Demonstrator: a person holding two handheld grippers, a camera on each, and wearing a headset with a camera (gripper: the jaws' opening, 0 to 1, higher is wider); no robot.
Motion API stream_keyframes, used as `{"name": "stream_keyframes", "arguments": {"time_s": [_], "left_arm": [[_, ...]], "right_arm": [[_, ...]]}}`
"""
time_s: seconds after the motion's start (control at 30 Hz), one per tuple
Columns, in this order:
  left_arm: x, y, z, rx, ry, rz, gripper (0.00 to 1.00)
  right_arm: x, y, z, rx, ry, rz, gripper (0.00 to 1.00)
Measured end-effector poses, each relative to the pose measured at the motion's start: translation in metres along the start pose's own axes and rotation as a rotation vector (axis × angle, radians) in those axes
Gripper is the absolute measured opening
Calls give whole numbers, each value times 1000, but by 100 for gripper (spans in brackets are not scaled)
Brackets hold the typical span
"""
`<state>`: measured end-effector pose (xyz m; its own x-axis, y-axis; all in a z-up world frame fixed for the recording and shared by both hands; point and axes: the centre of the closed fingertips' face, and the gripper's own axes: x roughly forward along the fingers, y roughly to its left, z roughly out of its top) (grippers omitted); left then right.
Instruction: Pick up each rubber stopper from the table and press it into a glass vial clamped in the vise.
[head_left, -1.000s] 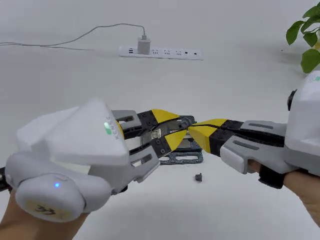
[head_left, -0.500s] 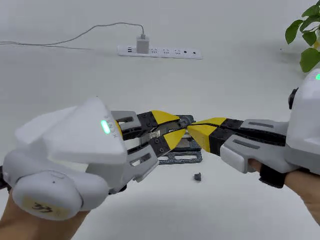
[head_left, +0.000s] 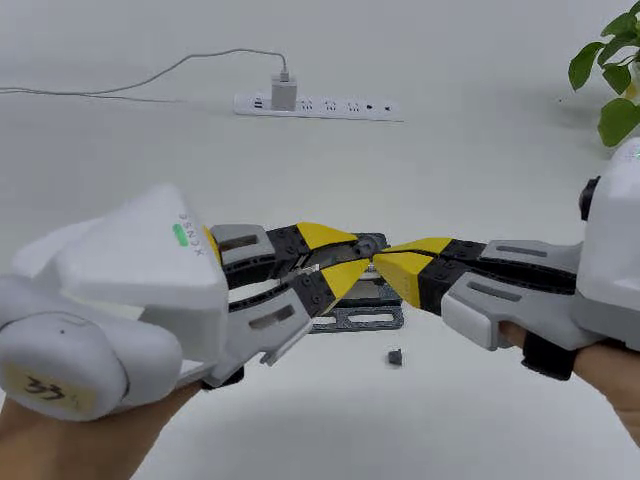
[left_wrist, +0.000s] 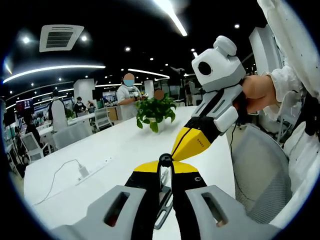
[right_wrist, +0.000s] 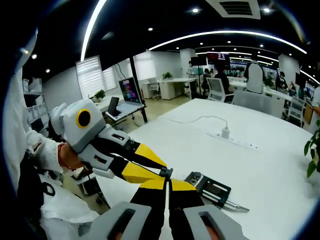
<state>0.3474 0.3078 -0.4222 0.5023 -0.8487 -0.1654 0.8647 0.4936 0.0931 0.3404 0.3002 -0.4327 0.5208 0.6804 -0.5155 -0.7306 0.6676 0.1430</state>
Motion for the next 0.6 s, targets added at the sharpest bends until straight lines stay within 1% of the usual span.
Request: {"name": "stream_keyframes", "arguments": {"time_s": [0.27,0.4,0.57,0.6], "left_arm": [[0,0,0,-18,-5,-14,3],[0,0,1,-22,-10,-17,3],[-1,1,3,-26,-16,-30,3],[-2,2,3,-23,-16,-31,3]], "right_arm": [[-1,1,1,-46,3,8,0],[-1,2,2,-53,2,15,0],[-7,2,5,-53,-5,42,0],[-10,4,9,-47,-24,59,0]]}}
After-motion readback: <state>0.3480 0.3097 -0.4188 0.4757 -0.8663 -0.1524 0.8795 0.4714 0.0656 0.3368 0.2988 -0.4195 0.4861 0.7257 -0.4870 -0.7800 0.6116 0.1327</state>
